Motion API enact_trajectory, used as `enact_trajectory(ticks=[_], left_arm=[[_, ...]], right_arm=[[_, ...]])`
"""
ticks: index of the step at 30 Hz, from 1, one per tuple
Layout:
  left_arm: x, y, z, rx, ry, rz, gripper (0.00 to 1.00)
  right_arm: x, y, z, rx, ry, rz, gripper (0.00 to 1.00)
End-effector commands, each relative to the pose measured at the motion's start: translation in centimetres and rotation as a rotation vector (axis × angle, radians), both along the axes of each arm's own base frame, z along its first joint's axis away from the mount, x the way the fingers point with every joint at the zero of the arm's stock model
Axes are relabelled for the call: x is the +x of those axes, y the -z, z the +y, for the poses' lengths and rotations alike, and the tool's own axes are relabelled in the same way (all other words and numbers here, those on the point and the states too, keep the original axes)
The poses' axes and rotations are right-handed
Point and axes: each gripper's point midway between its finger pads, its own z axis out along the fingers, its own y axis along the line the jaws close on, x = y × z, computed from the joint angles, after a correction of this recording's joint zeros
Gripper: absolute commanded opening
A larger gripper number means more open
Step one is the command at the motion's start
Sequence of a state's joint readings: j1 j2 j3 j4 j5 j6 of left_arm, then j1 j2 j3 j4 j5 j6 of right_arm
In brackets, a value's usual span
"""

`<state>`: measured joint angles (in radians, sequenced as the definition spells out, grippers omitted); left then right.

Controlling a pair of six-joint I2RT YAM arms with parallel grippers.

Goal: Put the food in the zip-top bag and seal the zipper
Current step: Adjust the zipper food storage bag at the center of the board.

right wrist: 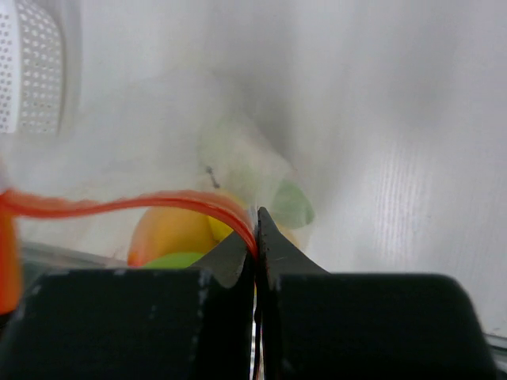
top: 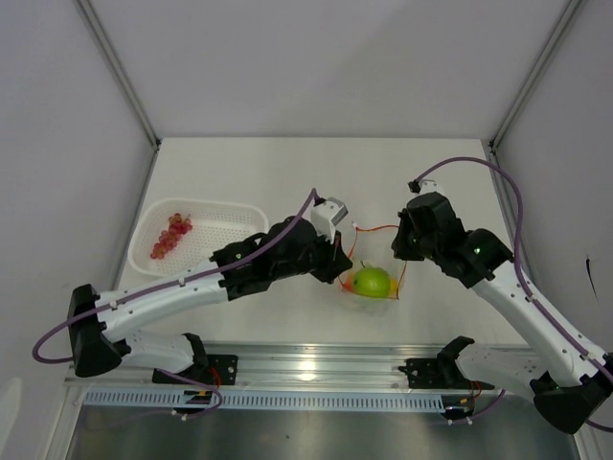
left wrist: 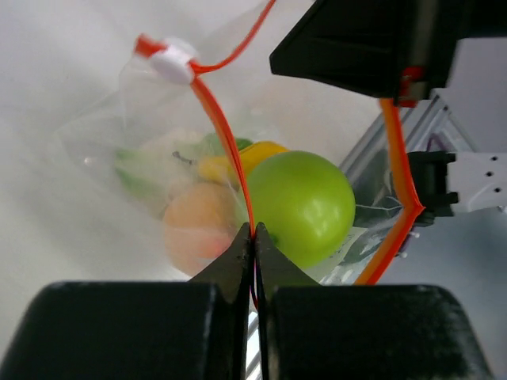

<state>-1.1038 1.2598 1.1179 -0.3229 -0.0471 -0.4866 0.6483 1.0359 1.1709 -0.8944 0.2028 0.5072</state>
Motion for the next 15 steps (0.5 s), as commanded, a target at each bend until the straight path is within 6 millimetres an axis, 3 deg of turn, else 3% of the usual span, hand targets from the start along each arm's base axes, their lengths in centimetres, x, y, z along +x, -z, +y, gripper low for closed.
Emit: enact_trajectory(ticks=[1, 3, 5, 6, 7, 8, 10, 15], left_arm=[[-0.4, -7.0, 0.1, -0.16, 0.018, -0.09, 0.01], [-0.7, -8.2, 0.4, -0.204, 0.012, -0.089, 0.01], [-0.5, -7.6, 0.5, -0.196, -0.009, -0.068, 0.01], [-0.3, -6.9, 0.6, -0.171, -0.033, -0.04, 0.01], [-0.1, -4.3, 0.5, -0.091, -0.042, 0.008, 0.01], [0.2, -3.7, 0.1, -0.074, -0.044, 0.016, 0.01], [0.2, -0.9, -0.3, 0.009, -0.045, 0.061, 0.01], [0.4, 2.6, -0.6, 0.056, -0.052, 0.14, 0.01]], right_arm=[[0.9, -2.5, -1.8, -0.043, 0.047, -0.086, 0.0], [0.8, -3.5, -2.2, -0.038, 0.056, -0.113, 0.0], [0.6, -3.7, -2.4, -0.032, 0.059, -0.121, 0.0], [0.5, -3.8, -2.4, -0.025, 0.059, -0.129, 0.0], [0.6, -3.4, -2.2, -0.021, 0.056, -0.124, 0.0], [0.6, -2.9, -2.2, -0.026, 0.056, -0.118, 0.0], [0.6, -1.0, -1.9, -0.041, 0.046, -0.068, 0.0], [1.5, 2.1, -1.3, -0.077, 0.037, 0.008, 0.0]])
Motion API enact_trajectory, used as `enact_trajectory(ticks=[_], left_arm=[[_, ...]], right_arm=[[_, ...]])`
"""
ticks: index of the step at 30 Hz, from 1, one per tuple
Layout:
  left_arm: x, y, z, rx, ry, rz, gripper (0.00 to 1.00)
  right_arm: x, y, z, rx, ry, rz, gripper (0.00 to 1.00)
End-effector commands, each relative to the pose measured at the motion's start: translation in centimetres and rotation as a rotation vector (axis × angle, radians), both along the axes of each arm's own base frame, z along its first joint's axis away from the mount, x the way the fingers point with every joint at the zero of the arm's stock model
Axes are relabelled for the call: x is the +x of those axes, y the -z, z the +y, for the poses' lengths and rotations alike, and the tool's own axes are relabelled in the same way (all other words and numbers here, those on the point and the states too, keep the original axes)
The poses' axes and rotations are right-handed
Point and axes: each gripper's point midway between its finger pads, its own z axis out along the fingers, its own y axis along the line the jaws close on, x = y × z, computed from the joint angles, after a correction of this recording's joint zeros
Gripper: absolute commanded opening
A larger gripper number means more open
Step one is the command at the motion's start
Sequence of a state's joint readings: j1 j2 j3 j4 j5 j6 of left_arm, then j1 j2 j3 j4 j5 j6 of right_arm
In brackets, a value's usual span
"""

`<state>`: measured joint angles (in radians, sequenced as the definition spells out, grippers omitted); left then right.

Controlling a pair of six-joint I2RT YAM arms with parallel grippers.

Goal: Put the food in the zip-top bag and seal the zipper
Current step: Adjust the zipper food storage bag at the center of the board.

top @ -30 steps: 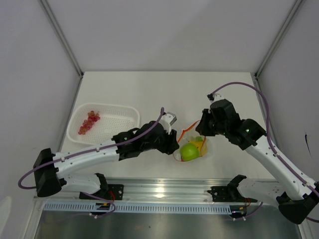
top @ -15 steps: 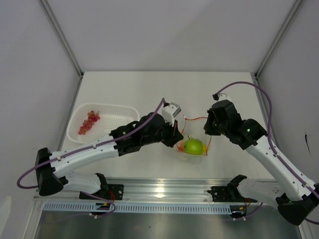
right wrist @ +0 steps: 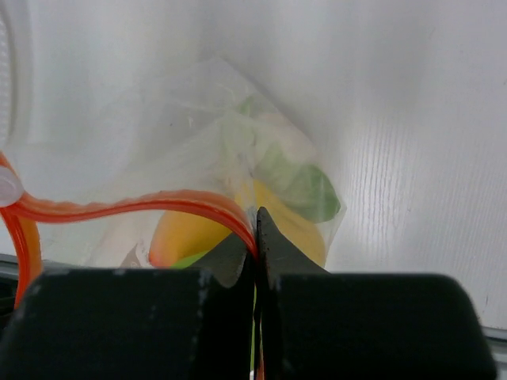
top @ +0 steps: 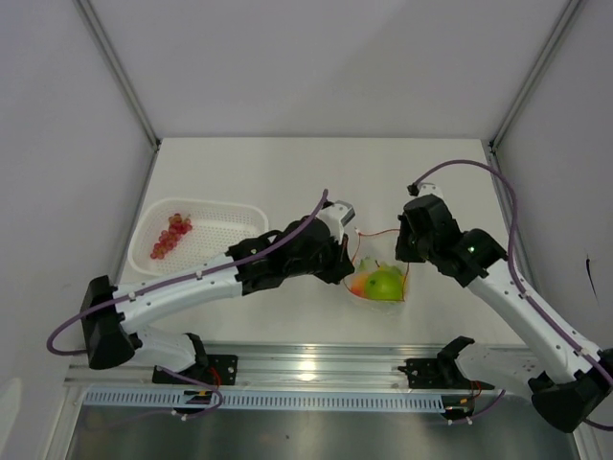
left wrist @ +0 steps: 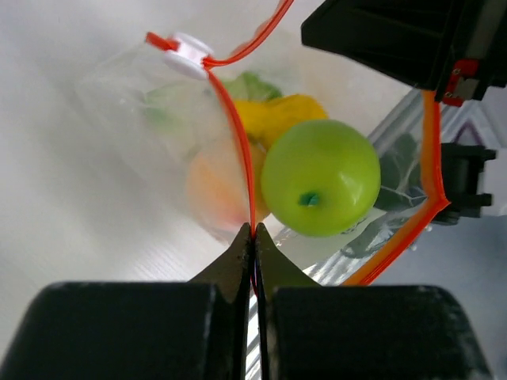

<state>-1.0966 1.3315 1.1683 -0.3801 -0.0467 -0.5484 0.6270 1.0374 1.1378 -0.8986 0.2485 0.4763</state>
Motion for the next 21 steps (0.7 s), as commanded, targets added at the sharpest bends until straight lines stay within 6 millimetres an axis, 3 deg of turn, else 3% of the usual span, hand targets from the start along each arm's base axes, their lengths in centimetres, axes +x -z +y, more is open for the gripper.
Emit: enact_trajectory(ticks=[1, 5, 6, 9, 12, 15, 18, 20, 21], left_arm=[[0.2, 0.6, -0.1, 0.007, -0.014, 0.065, 0.01], [-0.4, -2.8, -0.8, -0.088, 0.051, 0.02, 0.01], [-0.5, -4.3, -0.4, -0.125, 0.053, -0.006, 0.01], [-0.8, -6.2, 0.1, -0.179, 0.051, -0.03, 0.01], [-0.8, -5.0, 0.1, -0.146, 0.036, 0.018, 0.01], [0.4, -0.7, 0.2, -0.047, -0.024, 0.15, 0.01], [1.3, 2.7, 0.4, -0.002, -0.074, 0.206, 0.01], [1.4, 3.2, 0.6, 0.001, -0.086, 0.234, 0.01], [1.5, 2.8, 0.6, -0.01, -0.083, 0.235, 0.01]], right_arm=[[1.4, 1.1, 0.5, -0.013, 0.0, 0.023, 0.0], [2.3, -2.6, 0.0, -0.021, -0.008, -0.007, 0.0], [2.6, -5.1, 0.2, -0.001, -0.017, -0.052, 0.0], [2.3, -7.2, 0.4, 0.013, -0.044, -0.05, 0.01], [2.7, -6.2, 1.4, 0.031, -0.07, -0.002, 0.0], [4.3, -2.6, 2.1, 0.081, -0.077, 0.106, 0.0], [5.3, 3.1, 3.2, 0.139, -0.106, 0.249, 0.0], [5.4, 5.5, 3.2, 0.132, -0.119, 0.327, 0.0], [5.1, 5.7, 3.1, 0.121, -0.122, 0.344, 0.0]])
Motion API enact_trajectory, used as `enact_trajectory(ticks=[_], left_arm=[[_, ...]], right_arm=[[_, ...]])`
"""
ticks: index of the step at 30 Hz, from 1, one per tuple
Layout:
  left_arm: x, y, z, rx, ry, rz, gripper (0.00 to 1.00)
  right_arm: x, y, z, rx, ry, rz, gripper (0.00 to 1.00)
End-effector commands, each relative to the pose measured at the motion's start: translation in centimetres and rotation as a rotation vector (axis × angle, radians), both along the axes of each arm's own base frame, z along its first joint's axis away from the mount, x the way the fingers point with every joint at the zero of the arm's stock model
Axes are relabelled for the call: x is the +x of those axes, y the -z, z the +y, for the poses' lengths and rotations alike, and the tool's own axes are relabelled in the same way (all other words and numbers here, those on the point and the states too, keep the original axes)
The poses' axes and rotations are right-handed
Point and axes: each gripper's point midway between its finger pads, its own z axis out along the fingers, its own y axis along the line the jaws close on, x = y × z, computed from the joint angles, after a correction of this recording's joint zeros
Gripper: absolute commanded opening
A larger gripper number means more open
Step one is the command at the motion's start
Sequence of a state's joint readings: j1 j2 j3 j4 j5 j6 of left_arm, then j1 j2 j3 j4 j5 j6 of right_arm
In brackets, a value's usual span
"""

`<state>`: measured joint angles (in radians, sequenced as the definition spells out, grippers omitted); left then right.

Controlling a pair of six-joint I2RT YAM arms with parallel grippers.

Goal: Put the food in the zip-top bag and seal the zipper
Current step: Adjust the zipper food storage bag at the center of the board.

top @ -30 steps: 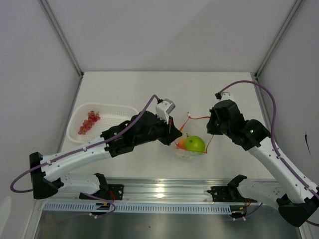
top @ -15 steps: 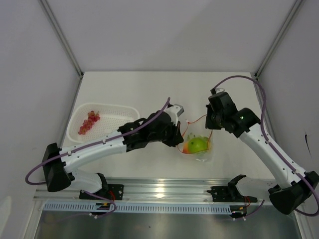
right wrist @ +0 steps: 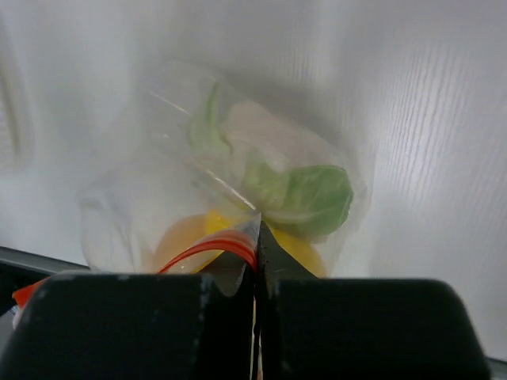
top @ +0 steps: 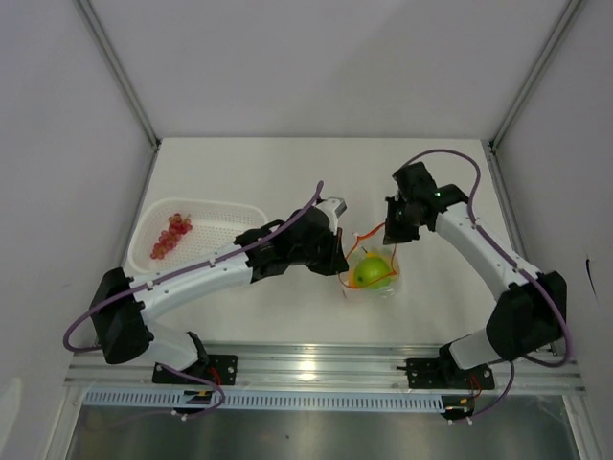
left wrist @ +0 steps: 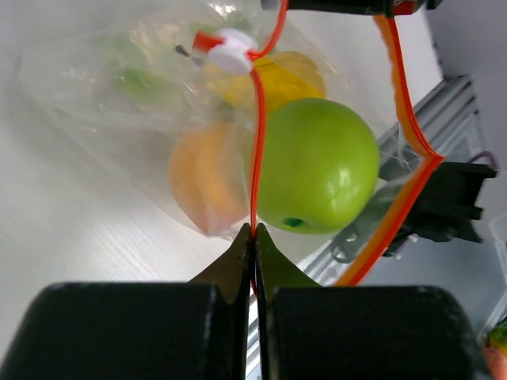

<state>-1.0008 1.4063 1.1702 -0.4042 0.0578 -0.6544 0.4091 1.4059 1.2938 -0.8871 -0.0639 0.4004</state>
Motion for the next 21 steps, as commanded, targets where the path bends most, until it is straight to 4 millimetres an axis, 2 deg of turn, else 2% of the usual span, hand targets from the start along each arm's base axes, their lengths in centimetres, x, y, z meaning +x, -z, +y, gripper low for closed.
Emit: enact_trajectory(ticks=[1, 4, 5, 6, 8, 10, 12, 14, 15, 18, 21], left_arm=[[-0.2, -1.1, 0.3, -0.045, -0.015, 0.04, 0.01], [-0.5, -4.1, 0.5, -0.118, 0.0, -0.014, 0.01], [-0.7, -5.6, 0.8, -0.154, 0.002, -0.034, 0.0], [-1.0, -6.4, 0.9, -0.174, 0.007, -0.04, 0.01], [-1.7, -8.5, 1.0, -0.234, 0.029, -0.053, 0.01], [-2.0, -8.8, 1.0, -0.259, 0.035, -0.047, 0.01], [-1.9, -7.9, 0.9, -0.242, 0.032, -0.036, 0.01], [-1.5, -6.2, 1.1, -0.19, 0.012, -0.003, 0.01], [-1.3, -4.7, 0.8, -0.156, 0.013, 0.025, 0.01], [-0.9, -1.9, 0.6, -0.092, 0.005, 0.074, 0.0], [-1.3, -1.8, 0.0, -0.114, 0.043, 0.098, 0.01]], right_arm=[[-0.6, 0.6, 1.5, 0.06, -0.091, 0.049, 0.0], [-1.6, -3.0, 1.2, 0.052, -0.106, -0.058, 0.0], [-1.7, -5.0, 1.3, 0.062, -0.105, -0.106, 0.0], [-2.7, -6.6, 0.8, 0.064, -0.102, -0.136, 0.0], [-3.7, -9.3, 1.2, 0.098, -0.11, -0.185, 0.0], [-4.8, -10.7, 1.1, 0.12, -0.109, -0.214, 0.0], [-5.2, -10.5, 1.2, 0.13, -0.106, -0.207, 0.0], [-5.0, -9.3, 1.1, 0.129, -0.097, -0.182, 0.0], [-4.9, -7.6, 1.1, 0.115, -0.096, -0.148, 0.0], [-4.3, -3.9, 1.0, 0.084, -0.099, -0.073, 0.0], [-4.0, -2.6, 0.4, 0.029, -0.09, -0.041, 0.0]])
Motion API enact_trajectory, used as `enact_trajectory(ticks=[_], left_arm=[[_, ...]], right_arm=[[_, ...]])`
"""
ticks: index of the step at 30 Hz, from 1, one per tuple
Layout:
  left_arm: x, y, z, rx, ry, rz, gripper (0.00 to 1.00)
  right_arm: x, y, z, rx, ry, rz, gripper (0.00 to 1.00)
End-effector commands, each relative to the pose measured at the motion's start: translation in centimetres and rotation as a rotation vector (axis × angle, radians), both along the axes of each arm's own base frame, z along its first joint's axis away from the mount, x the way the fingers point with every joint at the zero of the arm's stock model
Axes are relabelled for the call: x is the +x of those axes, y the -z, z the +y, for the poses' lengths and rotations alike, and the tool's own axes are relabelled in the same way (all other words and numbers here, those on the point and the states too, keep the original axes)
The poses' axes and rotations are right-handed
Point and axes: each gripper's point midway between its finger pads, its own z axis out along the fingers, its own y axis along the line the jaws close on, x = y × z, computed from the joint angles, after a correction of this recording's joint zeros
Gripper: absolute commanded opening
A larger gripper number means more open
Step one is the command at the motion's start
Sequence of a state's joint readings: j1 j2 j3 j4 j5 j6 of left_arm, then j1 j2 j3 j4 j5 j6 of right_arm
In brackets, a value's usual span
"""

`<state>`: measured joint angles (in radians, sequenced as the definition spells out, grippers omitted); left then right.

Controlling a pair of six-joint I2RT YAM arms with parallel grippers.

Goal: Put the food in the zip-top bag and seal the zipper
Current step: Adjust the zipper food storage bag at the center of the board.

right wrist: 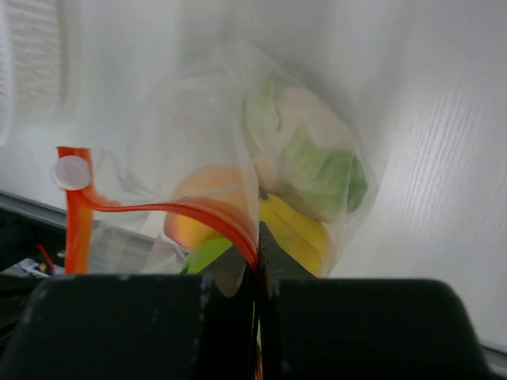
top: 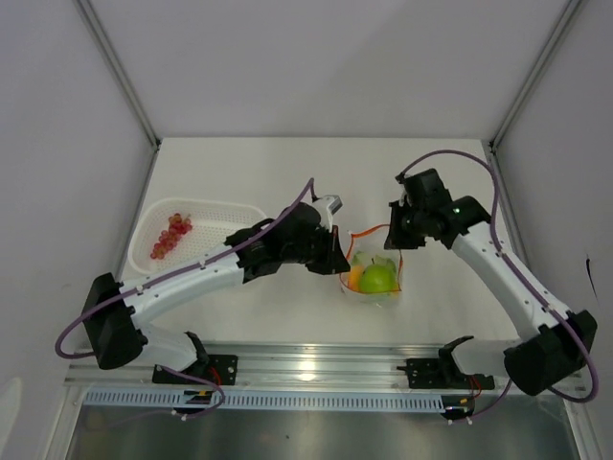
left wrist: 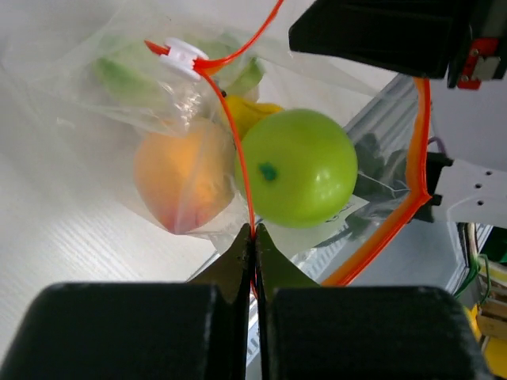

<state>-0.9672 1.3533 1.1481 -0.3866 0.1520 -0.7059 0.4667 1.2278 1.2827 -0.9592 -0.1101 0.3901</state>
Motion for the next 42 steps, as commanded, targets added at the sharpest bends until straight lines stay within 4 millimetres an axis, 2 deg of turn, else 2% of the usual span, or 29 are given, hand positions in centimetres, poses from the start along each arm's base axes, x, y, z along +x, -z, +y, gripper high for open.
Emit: enact_trajectory(ticks=[1, 3, 4, 6, 8, 9, 10, 11, 13, 14, 16, 17, 18, 19, 24, 26, 27, 29, 31, 34, 37, 40, 42], left_arm=[[-1.0, -1.0, -0.3, -0.057, 0.052, 0.029, 0.01], [-1.7, -3.1, -0.8, -0.135, 0.096, 0.002, 0.01], [-2.0, -4.8, -0.4, -0.173, 0.097, -0.025, 0.0], [-1.9, -6.8, -0.1, -0.207, 0.082, -0.077, 0.01], [-1.4, -7.2, 0.5, -0.197, 0.058, -0.108, 0.01], [-1.0, -7.0, 0.5, -0.182, 0.041, -0.109, 0.01], [-0.6, -6.1, 0.8, -0.144, 0.025, -0.087, 0.01], [0.1, -4.6, 0.6, -0.104, 0.015, -0.05, 0.01], [0.1, -2.5, 0.3, -0.056, 0.034, 0.007, 0.01], [0.3, -0.8, 0.2, -0.023, 0.027, 0.041, 0.01], [-0.1, 0.4, 0.2, -0.035, 0.033, 0.061, 0.01], [-0.3, -0.3, -0.1, -0.072, 0.045, 0.051, 0.01], [-0.8, -2.5, 0.1, -0.142, 0.06, 0.012, 0.01], [-1.2, -3.4, 0.1, -0.185, 0.076, -0.01, 0.01], [-3.5, -13.5, 0.5, -0.357, 0.15, -0.18, 0.0], [-3.8, -14.3, 0.4, -0.359, 0.16, -0.167, 0.0], [-4.0, -15.4, 0.4, -0.374, 0.165, -0.167, 0.01], [-3.8, -15.2, 0.1, -0.376, 0.167, -0.163, 0.01], [-3.2, -12.8, -0.3, -0.327, 0.15, -0.125, 0.01], [-2.2, -7.9, -0.4, -0.219, 0.109, -0.029, 0.01], [-1.9, -3.2, -0.6, -0.153, 0.098, 0.073, 0.01], [-2.0, -2.7, -0.6, -0.166, 0.101, 0.081, 0.01], [-2.1, -3.8, -0.3, -0.186, 0.101, 0.039, 0.01]], right_arm=[[0.6, 0.6, -0.5, -0.042, 0.007, 0.011, 0.0], [0.3, -1.2, -0.6, -0.03, 0.006, -0.019, 0.0], [0.3, -3.3, -0.3, -0.007, -0.002, -0.064, 0.0], [0.0, -5.4, -0.2, 0.022, -0.002, -0.109, 0.0], [0.1, -6.3, 0.0, 0.044, -0.003, -0.129, 0.0], [0.3, -6.2, 0.2, 0.051, -0.008, -0.129, 0.0], [0.6, -5.6, 0.1, 0.048, 0.002, -0.118, 0.0], [0.6, -3.7, 0.0, 0.03, 0.005, -0.074, 0.0], [1.1, -1.3, 0.3, 0.029, -0.001, -0.029, 0.0], [1.2, 1.0, 0.0, 0.013, 0.009, 0.012, 0.0], [1.1, 3.1, -0.3, -0.02, 0.02, 0.062, 0.0], [1.1, 3.8, -0.4, -0.027, 0.022, 0.07, 0.0], [0.8, 4.7, -0.7, -0.041, 0.023, 0.085, 0.0], [0.7, 4.7, -0.9, -0.04, 0.028, 0.079, 0.0], [1.0, 4.9, -1.3, -0.032, 0.042, 0.067, 0.0], [1.1, 4.9, -1.0, -0.023, 0.035, 0.071, 0.0], [1.0, 4.7, -0.7, -0.01, 0.026, 0.073, 0.0], [1.0, 3.8, -0.3, 0.012, 0.02, 0.059, 0.0], [0.8, 3.0, 0.1, 0.035, 0.009, 0.042, 0.0], [0.8, 2.9, -0.5, 0.016, 0.02, 0.023, 0.0], [0.4, 4.3, -1.1, -0.026, 0.031, 0.059, 0.0], [-0.1, 4.6, -1.0, -0.016, 0.025, 0.06, 0.0], [-0.2, 4.4, -1.0, -0.013, 0.022, 0.053, 0.0]])
